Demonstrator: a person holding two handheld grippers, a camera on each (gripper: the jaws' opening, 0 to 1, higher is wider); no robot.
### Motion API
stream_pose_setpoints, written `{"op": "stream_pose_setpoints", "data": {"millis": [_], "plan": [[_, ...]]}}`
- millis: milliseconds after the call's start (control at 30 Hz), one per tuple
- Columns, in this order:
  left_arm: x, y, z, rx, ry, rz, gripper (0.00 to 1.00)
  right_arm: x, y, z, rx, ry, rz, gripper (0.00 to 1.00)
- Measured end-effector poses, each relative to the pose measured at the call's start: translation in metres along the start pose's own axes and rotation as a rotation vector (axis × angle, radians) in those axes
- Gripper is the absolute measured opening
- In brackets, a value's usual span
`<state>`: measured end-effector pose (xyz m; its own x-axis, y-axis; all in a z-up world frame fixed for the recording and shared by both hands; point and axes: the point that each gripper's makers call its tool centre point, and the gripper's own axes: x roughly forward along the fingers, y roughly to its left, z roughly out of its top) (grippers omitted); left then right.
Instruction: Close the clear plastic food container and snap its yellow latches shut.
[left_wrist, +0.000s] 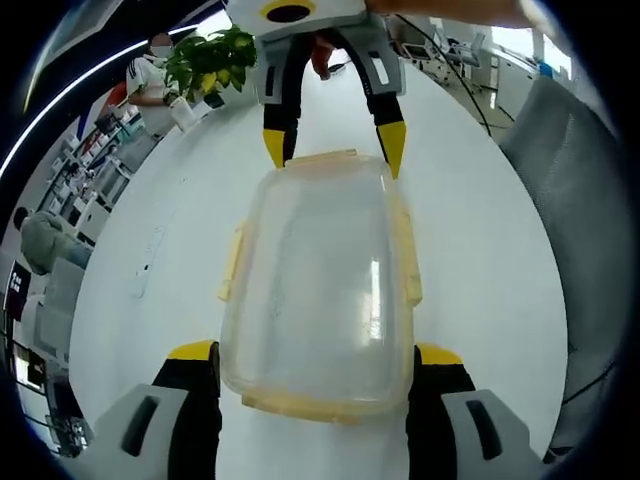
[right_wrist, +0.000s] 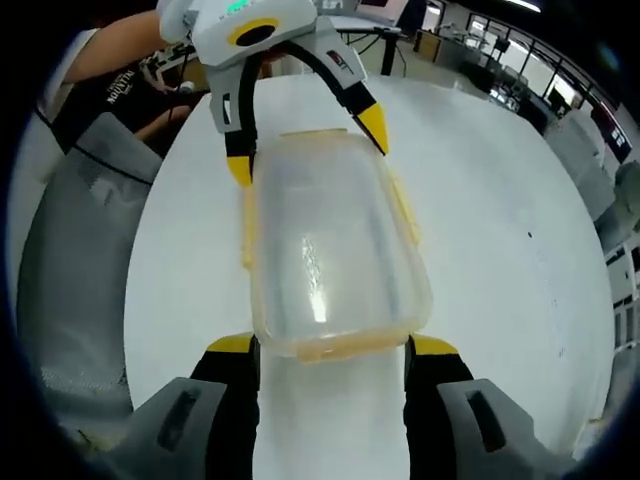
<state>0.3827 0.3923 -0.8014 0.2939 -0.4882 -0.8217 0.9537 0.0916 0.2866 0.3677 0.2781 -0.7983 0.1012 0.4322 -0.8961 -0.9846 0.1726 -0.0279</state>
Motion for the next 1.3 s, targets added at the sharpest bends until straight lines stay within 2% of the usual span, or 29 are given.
{"op": "stream_pose_setpoints", "data": {"millis": [267,533,900,1167,1300], "plan": [[0.010,0.028,0.000,-0.003,-0.019,-0.001,0.73,0.002,-0.027,0.004,0.001,-0.012,-0.002,0.55],[0.018,0.049,-0.003,0.020,0.004,-0.007,0.74,0.006,-0.050,0.009,0.011,-0.024,-0.010,0.55],[0.024,0.058,-0.002,0.022,-0.003,-0.008,0.76,0.006,-0.061,0.008,0.017,-0.044,-0.014,0.55],[0.025,0.058,-0.002,0.036,0.008,-0.001,0.76,0.006,-0.056,0.008,0.019,-0.044,-0.015,0.55],[0.024,0.059,-0.003,0.036,-0.012,0.013,0.76,0.006,-0.055,0.009,0.025,-0.049,-0.022,0.56]]}}
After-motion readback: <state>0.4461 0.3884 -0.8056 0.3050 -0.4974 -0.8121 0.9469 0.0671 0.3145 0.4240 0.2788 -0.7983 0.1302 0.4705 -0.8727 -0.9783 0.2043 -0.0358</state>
